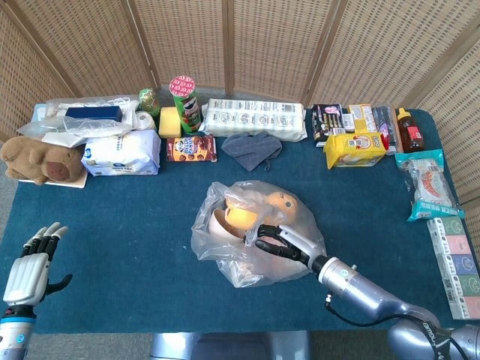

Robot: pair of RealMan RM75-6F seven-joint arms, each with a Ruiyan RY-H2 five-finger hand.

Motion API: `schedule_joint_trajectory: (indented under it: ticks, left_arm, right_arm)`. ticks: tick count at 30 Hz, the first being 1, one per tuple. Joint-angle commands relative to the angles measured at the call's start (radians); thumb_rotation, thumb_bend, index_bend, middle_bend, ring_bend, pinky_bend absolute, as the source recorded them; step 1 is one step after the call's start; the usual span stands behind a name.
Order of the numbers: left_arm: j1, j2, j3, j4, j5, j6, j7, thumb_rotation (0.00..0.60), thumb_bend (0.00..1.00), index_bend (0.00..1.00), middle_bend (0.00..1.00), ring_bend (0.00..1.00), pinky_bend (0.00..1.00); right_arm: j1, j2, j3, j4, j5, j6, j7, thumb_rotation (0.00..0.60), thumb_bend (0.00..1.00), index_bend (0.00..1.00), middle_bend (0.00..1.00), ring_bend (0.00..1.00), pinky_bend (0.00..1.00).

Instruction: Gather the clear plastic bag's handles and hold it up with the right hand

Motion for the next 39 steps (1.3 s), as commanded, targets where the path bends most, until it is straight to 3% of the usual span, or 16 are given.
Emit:
schedule_joint_trajectory:
  ticks: [1, 8, 17, 21, 27, 30, 35, 39]
  left_arm:
    - [0.0, 0.0, 0.0, -0.002, -0.001, 0.0, 0.002, 0.6, 0.2, 0.1, 0.08, 0.02, 0.09]
    - [-0.002, 0.001, 0.001, -0.012, 0.0, 0.0, 0.015, 0.6, 0.21, 0.1, 0.08, 0.02, 0.09]
    - [-0.005, 0.003, 0.002, -0.024, -0.005, -0.004, 0.031, 0.6, 0.21, 0.1, 0.08, 0.02, 0.09]
    - [-0.009, 0.001, 0.002, -0.028, -0.005, -0.009, 0.039, 0.6, 0.21, 0.1, 0.08, 0.02, 0.09]
    - [-0.015, 0.003, 0.0, -0.044, -0.003, -0.009, 0.058, 0.6, 0.21, 0.1, 0.08, 0.02, 0.09]
    - [-0.015, 0.006, 0.0, -0.054, -0.003, -0.006, 0.068, 0.6, 0.21, 0.1, 0.08, 0.02, 0.09]
    - [-0.024, 0.016, -0.004, -0.07, 0.013, -0.001, 0.087, 0.6, 0.21, 0.1, 0.08, 0.02, 0.09]
    - [-0.039, 0.026, -0.007, -0.084, 0.039, -0.003, 0.106, 0.6, 0.21, 0.1, 0.08, 0.02, 0.09]
  right_arm:
    - [-0.026, 0.019, 0.088, -0.029, -0.047, -0.085, 0.187, 0.145, 0.04, 0.27, 0.31, 0.21, 0.08]
    - [-0.119, -0.012, 0.261, -0.078, -0.121, -0.188, 0.602, 0.144, 0.04, 0.29, 0.36, 0.31, 0.23]
    - [-0.212, -0.039, 0.36, -0.079, -0.226, -0.187, 0.883, 0.143, 0.04, 0.34, 0.45, 0.45, 0.32]
    - [-0.227, -0.028, 0.359, -0.072, -0.274, -0.163, 0.949, 0.143, 0.05, 0.38, 0.51, 0.53, 0.41]
    - [-0.231, 0.008, 0.329, -0.054, -0.337, -0.095, 1.056, 0.145, 0.06, 0.5, 0.67, 0.73, 0.58]
    - [-0.227, 0.032, 0.302, -0.041, -0.362, -0.047, 1.109, 0.189, 0.07, 0.56, 0.73, 0.83, 0.67]
    - [-0.22, 0.066, 0.262, -0.026, -0.387, 0.038, 1.213, 0.227, 0.11, 0.59, 0.74, 0.85, 0.71]
    - [-0.21, 0.091, 0.222, -0.008, -0.448, 0.121, 1.309, 0.227, 0.14, 0.59, 0.69, 0.76, 0.68]
